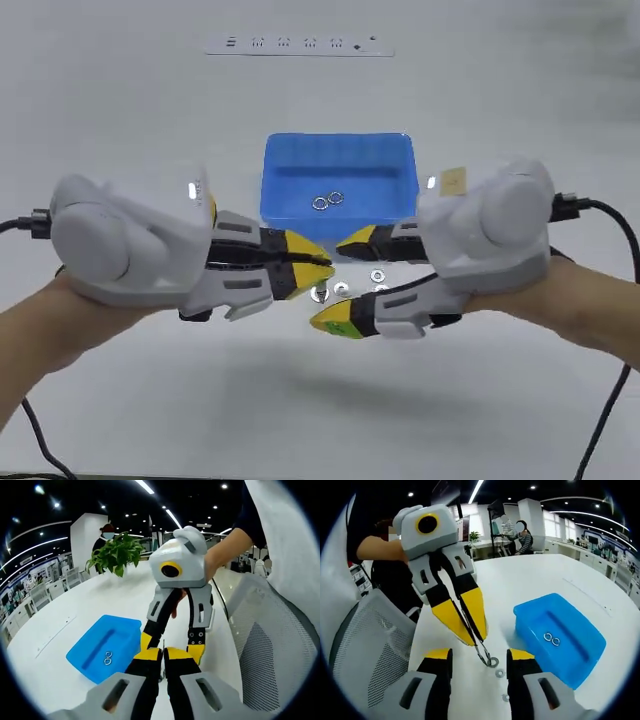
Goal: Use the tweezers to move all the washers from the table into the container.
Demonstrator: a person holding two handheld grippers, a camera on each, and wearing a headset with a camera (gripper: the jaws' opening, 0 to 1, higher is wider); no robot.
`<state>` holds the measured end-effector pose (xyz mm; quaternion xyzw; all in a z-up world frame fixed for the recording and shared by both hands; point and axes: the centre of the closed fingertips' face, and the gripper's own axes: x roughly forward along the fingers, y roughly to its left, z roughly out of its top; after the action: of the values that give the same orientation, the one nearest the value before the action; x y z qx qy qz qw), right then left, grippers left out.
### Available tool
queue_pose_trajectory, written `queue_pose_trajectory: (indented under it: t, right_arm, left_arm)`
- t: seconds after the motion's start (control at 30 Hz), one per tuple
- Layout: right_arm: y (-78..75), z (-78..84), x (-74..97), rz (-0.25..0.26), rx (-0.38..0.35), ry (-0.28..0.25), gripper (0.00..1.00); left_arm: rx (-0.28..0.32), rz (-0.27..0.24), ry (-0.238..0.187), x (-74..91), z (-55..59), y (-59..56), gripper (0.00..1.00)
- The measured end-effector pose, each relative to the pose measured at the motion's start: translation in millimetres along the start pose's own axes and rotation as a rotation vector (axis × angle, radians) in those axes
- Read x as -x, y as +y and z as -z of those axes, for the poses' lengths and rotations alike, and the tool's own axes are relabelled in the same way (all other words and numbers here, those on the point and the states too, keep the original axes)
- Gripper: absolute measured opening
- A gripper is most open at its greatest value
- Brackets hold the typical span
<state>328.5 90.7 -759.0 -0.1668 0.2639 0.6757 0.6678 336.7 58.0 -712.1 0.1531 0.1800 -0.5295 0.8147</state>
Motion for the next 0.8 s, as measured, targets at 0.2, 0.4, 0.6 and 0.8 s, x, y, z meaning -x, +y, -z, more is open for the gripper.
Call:
queue_pose_trajectory:
  t: [0.2,0.4,0.6,0.8]
  right_arm:
    - [3.6,8.2,-12.1,-0.045,0.059,0.058,0.26]
    - [1.4,12.6,-14.4,-0.048,0.096,0.076,0.18]
    - [-1.4,15.4,-15.9,-0.039,0.133,0.085,0.13]
    - [-0.2,14.8,-18.6,-0.038,0.193,0.081,0.12]
  left_arm:
    - [-0.021,0.020,0.013,-3.9,-1.1,-7.1,0.06]
    - [-0.020,0.019,0.016,-2.9,-0.2,-9.1,0.06]
    - [-0.019,0.018,0.023,-1.1,0.2,-10.9,0.06]
    - [-0.017,0.008,0.030,1.8,2.7,-7.9,0.06]
